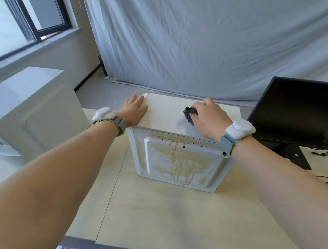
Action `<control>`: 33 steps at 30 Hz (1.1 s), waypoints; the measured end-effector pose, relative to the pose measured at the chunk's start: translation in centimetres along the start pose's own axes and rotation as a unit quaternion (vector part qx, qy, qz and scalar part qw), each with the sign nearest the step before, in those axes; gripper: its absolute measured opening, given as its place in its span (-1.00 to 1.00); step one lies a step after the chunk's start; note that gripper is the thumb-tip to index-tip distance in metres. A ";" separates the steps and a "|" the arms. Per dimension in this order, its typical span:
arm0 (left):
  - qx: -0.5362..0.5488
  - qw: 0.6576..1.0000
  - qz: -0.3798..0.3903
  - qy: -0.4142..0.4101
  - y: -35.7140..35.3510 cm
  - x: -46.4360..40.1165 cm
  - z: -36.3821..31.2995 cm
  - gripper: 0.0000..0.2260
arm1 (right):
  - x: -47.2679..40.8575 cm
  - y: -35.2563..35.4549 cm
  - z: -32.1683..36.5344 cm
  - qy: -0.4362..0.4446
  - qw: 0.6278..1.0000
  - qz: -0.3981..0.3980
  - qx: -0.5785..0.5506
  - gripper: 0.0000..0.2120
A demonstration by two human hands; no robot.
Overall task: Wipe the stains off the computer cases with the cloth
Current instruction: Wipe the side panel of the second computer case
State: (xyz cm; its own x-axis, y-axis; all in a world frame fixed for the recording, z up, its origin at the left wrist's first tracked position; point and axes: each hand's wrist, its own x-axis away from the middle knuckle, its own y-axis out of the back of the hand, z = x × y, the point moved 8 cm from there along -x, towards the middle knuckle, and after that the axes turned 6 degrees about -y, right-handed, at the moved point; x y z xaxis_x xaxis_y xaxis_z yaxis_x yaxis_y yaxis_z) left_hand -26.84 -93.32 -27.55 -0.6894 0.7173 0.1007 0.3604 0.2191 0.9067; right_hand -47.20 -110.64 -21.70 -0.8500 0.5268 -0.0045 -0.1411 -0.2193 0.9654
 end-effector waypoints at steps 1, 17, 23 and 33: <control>0.043 0.999 -0.015 0.024 0.2 0.2 0.4 -0.68 | 0.2 -1.0 0.7 0.025 0.999 0.001 -0.042 -0.76; 0.035 0.993 -0.078 -0.078 0.7 1.9 -3.6 -0.49 | 3.1 -4.4 9.3 0.143 0.975 0.024 -0.167 -0.81; -0.053 0.983 -0.108 -0.138 0.0 2.0 -4.2 -0.52 | 3.9 -5.5 10.8 0.201 0.979 0.015 0.009 -0.80; -0.058 0.981 -0.111 -0.150 -0.1 2.2 -4.2 -0.53 | 5.4 -2.2 1.2 0.013 0.997 0.011 -0.073 -0.67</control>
State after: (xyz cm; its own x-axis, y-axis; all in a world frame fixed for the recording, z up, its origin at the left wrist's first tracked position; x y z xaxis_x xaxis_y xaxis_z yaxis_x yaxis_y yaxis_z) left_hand -30.98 -94.54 -25.73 -0.5197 0.8271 -0.2140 0.1359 0.3273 0.9351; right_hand -50.87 -106.35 -23.52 -0.8667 0.4988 0.0083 -0.1925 -0.3496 0.9169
